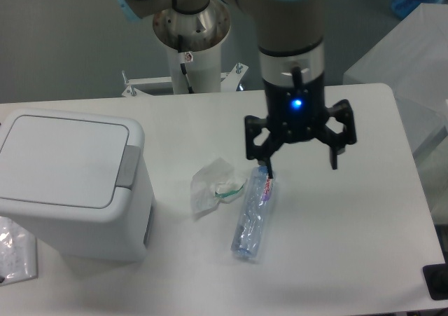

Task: Open the trash can
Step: 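Move the open gripper toward the white trash can's lid edge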

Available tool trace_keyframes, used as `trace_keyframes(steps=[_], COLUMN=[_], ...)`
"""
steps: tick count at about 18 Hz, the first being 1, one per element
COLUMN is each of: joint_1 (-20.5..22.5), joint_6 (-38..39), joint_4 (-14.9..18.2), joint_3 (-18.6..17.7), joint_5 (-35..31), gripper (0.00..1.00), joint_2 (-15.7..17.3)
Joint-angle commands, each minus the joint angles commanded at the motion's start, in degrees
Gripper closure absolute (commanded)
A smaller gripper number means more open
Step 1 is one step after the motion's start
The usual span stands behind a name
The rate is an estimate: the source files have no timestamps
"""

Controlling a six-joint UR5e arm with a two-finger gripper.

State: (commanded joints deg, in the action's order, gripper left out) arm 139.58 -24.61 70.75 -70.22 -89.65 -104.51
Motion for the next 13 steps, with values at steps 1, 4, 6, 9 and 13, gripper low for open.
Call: trace_keyframes(steps=[1,4,6,9,13], joint_1=[-0.2,-1.8,-1.9,-2.0,-3.3], joint_6=[0.3,0.2,0.4,0.5,5.6], joint_4=[0.0,-0.1,-0.1,-0.1,-2.2], joint_3=[0.0,-0.3,-1.6,-3.9,-8.5], joint_5=[0.0,1.0,3.8,7.6,14.1], gripper=[0.00,0.00,0.00,0.00,0.00], joint_2=[0.1,0.8,1.5,3.3,4.2])
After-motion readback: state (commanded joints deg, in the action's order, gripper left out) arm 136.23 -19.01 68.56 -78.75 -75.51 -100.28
